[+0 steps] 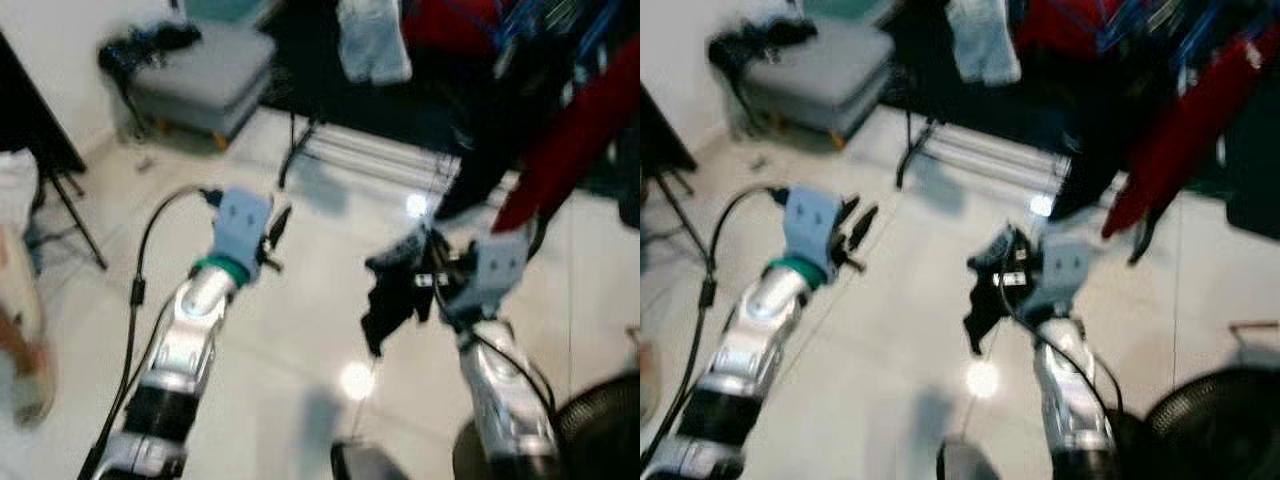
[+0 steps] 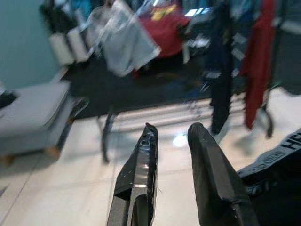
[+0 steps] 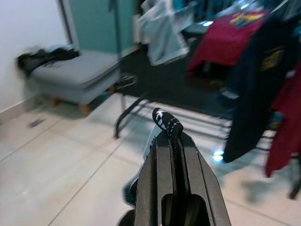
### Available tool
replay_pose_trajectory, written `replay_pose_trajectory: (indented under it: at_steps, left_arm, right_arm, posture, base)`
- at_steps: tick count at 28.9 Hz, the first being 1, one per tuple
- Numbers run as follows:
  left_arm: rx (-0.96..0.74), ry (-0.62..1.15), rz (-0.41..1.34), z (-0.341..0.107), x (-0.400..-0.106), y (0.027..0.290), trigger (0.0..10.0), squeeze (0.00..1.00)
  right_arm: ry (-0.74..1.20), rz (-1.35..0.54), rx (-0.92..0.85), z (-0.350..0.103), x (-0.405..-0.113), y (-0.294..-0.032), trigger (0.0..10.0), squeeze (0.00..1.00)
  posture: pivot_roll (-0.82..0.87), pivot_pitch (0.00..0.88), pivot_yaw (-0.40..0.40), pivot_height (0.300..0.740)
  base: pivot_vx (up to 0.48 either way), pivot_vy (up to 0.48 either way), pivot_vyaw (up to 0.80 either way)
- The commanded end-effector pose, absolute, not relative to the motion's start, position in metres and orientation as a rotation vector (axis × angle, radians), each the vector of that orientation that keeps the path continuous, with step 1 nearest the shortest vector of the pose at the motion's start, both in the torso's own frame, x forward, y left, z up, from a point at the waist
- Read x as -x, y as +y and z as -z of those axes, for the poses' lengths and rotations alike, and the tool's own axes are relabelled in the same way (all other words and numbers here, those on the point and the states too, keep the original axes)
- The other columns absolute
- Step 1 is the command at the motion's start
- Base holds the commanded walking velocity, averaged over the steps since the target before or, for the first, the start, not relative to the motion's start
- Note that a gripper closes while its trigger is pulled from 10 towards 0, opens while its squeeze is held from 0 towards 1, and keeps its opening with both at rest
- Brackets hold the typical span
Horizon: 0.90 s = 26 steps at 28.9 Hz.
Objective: Hang hanger
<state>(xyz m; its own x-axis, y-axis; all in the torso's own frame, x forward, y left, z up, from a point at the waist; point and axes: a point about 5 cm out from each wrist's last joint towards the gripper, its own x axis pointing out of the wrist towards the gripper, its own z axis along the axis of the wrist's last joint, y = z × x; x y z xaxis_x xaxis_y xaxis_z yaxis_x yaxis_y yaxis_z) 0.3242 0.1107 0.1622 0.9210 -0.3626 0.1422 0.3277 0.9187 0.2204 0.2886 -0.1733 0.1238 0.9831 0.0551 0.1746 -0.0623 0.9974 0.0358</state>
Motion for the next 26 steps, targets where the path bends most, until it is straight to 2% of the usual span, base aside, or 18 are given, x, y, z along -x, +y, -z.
replay_pose_trajectory:
  at_steps: [1,26]
  left_arm:
    - [-0.191,-0.161,0.347,-0.1556,-0.3234,0.1155,10.0,0.00]
    - [-0.188,-0.162,0.347,-0.1540,-0.3236,0.1139,10.0,0.00]
  right_arm:
    - [-0.171,-0.055,-0.052,-0.1210,-0.2867,-0.1719,10.0,0.00]
    - [-0.178,-0.045,-0.025,-0.1225,-0.2878,-0.1728,10.0,0.00]
  posture:
    - [-0.09,0.027,0.054,0.740]
    - [-0.09,0.028,0.050,0.740]
  base:
    - [0.472,0.000,-0.74]
    - [0.469,0.000,-0.74]
